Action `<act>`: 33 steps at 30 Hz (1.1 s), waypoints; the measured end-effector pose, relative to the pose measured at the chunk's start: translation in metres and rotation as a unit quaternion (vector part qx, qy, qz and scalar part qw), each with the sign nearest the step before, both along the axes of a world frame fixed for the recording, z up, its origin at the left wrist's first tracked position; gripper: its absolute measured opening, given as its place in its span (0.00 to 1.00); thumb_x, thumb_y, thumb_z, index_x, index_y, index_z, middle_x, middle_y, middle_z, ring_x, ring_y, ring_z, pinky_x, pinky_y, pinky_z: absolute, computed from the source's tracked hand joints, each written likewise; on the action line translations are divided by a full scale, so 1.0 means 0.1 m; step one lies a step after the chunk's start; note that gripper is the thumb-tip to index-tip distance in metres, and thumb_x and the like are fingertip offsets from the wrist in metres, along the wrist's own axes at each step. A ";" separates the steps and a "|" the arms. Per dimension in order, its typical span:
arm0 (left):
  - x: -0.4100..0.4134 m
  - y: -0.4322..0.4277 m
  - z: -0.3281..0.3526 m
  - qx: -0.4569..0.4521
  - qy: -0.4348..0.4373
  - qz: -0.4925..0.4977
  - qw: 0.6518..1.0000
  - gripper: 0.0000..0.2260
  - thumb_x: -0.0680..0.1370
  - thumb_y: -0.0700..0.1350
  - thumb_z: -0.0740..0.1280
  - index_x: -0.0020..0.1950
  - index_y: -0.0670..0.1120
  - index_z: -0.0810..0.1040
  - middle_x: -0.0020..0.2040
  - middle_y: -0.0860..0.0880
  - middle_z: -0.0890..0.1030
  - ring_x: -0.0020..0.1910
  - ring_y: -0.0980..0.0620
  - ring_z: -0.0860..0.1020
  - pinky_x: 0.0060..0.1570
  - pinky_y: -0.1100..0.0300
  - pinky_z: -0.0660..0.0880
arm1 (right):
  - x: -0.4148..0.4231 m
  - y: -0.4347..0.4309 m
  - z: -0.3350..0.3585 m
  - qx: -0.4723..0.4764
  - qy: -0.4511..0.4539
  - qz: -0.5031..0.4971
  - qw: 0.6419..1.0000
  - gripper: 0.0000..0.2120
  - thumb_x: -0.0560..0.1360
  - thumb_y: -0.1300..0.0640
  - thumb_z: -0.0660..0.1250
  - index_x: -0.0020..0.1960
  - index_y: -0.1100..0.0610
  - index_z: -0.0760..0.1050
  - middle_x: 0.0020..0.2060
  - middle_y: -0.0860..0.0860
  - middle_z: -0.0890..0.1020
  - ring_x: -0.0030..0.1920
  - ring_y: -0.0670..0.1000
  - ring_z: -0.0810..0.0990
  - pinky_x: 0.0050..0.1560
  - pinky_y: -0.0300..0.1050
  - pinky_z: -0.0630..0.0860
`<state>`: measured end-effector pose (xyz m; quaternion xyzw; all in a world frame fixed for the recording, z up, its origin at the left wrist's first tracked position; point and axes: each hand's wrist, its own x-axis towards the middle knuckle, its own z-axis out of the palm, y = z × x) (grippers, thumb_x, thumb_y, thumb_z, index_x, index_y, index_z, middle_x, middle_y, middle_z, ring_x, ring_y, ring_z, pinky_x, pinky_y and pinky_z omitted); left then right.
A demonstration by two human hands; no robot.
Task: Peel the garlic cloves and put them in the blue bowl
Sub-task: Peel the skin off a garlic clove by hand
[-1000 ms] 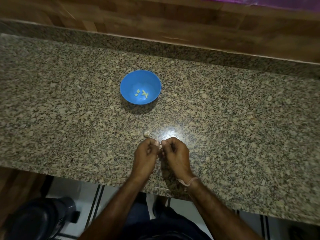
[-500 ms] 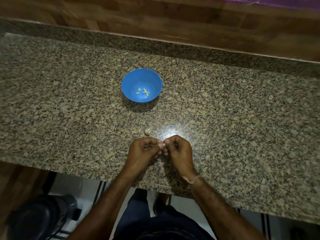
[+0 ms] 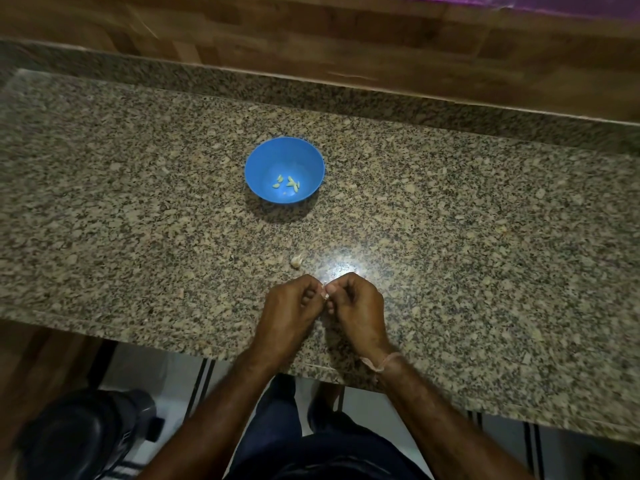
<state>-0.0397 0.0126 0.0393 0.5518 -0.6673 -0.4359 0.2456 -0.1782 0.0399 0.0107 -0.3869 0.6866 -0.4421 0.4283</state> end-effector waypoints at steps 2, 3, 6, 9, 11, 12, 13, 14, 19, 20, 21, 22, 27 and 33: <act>-0.02 0.01 -0.02 -0.011 -0.012 -0.001 1.000 0.05 0.83 0.46 0.69 0.46 0.50 0.81 0.37 0.57 0.84 0.37 0.63 0.82 0.35 0.71 0.74 | 0.00 0.01 -0.01 0.015 -0.028 -0.004 1.000 0.08 0.82 0.63 0.69 0.44 0.59 0.81 0.36 0.52 0.86 0.36 0.47 0.84 0.39 0.41 0.82; -0.02 0.01 -0.03 -0.009 -0.010 0.008 1.000 0.05 0.83 0.45 0.69 0.47 0.49 0.81 0.37 0.56 0.84 0.36 0.63 0.82 0.34 0.71 0.74 | 0.00 0.00 -0.02 0.026 -0.052 -0.005 0.998 0.08 0.82 0.63 0.69 0.45 0.60 0.81 0.36 0.54 0.86 0.36 0.49 0.85 0.39 0.46 0.84; -0.03 0.01 -0.12 0.009 -0.021 0.066 0.998 0.07 0.82 0.42 0.68 0.44 0.49 0.78 0.35 0.55 0.81 0.34 0.63 0.79 0.32 0.72 0.69 | -0.01 -0.04 -0.02 0.053 -0.132 -0.005 0.990 0.07 0.83 0.61 0.69 0.47 0.63 0.80 0.36 0.58 0.85 0.38 0.57 0.86 0.42 0.63 0.86; 0.00 0.00 -0.22 0.049 -0.029 0.101 0.993 0.11 0.83 0.44 0.68 0.40 0.50 0.79 0.32 0.55 0.79 0.31 0.63 0.76 0.31 0.70 0.67 | 0.01 -0.07 0.01 0.066 -0.182 -0.020 0.981 0.07 0.83 0.61 0.69 0.50 0.66 0.80 0.36 0.58 0.85 0.38 0.56 0.85 0.46 0.63 0.86; -0.01 0.01 -0.19 0.100 0.040 0.117 0.987 0.14 0.84 0.48 0.68 0.40 0.45 0.83 0.32 0.52 0.82 0.31 0.62 0.78 0.32 0.68 0.71 | 0.03 -0.07 0.00 0.070 -0.192 -0.030 0.979 0.07 0.83 0.61 0.68 0.50 0.65 0.79 0.37 0.59 0.85 0.38 0.59 0.85 0.45 0.62 0.86; -0.02 0.01 -0.16 0.128 0.086 0.127 0.980 0.14 0.84 0.48 0.68 0.43 0.43 0.84 0.33 0.51 0.84 0.32 0.60 0.81 0.32 0.68 0.73 | 0.03 -0.07 -0.02 0.068 -0.182 -0.033 0.980 0.07 0.83 0.60 0.69 0.49 0.64 0.79 0.37 0.60 0.85 0.39 0.63 0.85 0.45 0.65 0.86; -0.04 0.02 -0.13 0.153 0.126 0.134 0.971 0.13 0.84 0.47 0.68 0.45 0.41 0.85 0.35 0.49 0.86 0.33 0.59 0.82 0.33 0.67 0.75 | 0.04 -0.08 -0.05 0.062 -0.165 -0.035 0.984 0.07 0.83 0.59 0.70 0.49 0.63 0.80 0.38 0.62 0.85 0.40 0.66 0.86 0.46 0.68 0.85; -0.04 0.03 -0.11 0.169 0.150 0.138 0.964 0.12 0.83 0.46 0.69 0.47 0.39 0.85 0.37 0.47 0.87 0.35 0.58 0.83 0.34 0.67 0.75 | 0.05 -0.08 -0.08 0.056 -0.148 -0.034 0.987 0.07 0.82 0.59 0.71 0.48 0.62 0.80 0.39 0.63 0.86 0.41 0.69 0.86 0.47 0.70 0.84; 0.01 -0.05 -0.18 0.172 0.134 0.154 0.964 0.06 0.81 0.43 0.71 0.48 0.42 0.85 0.39 0.47 0.87 0.36 0.55 0.83 0.36 0.58 0.78 | 0.07 -0.11 -0.06 0.034 -0.120 -0.019 0.992 0.03 0.81 0.63 0.72 0.48 0.59 0.82 0.42 0.61 0.86 0.42 0.60 0.87 0.50 0.68 0.85; 0.03 -0.07 -0.20 0.164 0.116 0.153 0.968 0.05 0.81 0.43 0.71 0.47 0.43 0.85 0.38 0.48 0.87 0.36 0.54 0.84 0.37 0.57 0.79 | 0.07 -0.11 -0.05 0.027 -0.115 -0.008 0.993 0.02 0.80 0.64 0.72 0.48 0.59 0.83 0.43 0.60 0.87 0.42 0.59 0.87 0.50 0.66 0.85; 0.05 -0.10 -0.23 0.153 0.094 0.151 0.972 0.05 0.81 0.44 0.71 0.47 0.45 0.85 0.37 0.49 0.87 0.37 0.54 0.84 0.38 0.56 0.81 | 0.07 -0.11 -0.05 0.017 -0.102 0.006 0.995 0.02 0.79 0.65 0.73 0.49 0.59 0.83 0.43 0.58 0.87 0.43 0.57 0.87 0.50 0.63 0.86; 0.08 -0.12 -0.26 0.144 0.071 0.150 0.976 0.05 0.81 0.45 0.71 0.46 0.48 0.85 0.37 0.51 0.87 0.38 0.53 0.85 0.40 0.54 0.82 | 0.08 -0.11 -0.03 0.010 -0.085 0.023 0.996 0.02 0.78 0.64 0.74 0.49 0.59 0.84 0.42 0.56 0.87 0.44 0.56 0.87 0.50 0.59 0.86; 0.19 -0.18 -0.30 0.157 0.104 0.155 0.970 0.04 0.81 0.41 0.71 0.48 0.47 0.85 0.39 0.49 0.87 0.40 0.49 0.87 0.41 0.52 0.84 | 0.17 -0.16 -0.01 0.031 -0.089 0.023 0.995 0.01 0.78 0.66 0.75 0.49 0.63 0.84 0.40 0.60 0.87 0.39 0.51 0.87 0.41 0.44 0.84; 0.29 -0.22 -0.25 0.213 0.181 0.151 0.948 0.04 0.80 0.40 0.72 0.48 0.44 0.86 0.36 0.48 0.86 0.36 0.56 0.84 0.35 0.62 0.77 | 0.29 -0.18 -0.01 0.066 -0.159 -0.042 0.984 0.02 0.78 0.67 0.73 0.51 0.65 0.83 0.43 0.66 0.86 0.43 0.60 0.86 0.51 0.63 0.85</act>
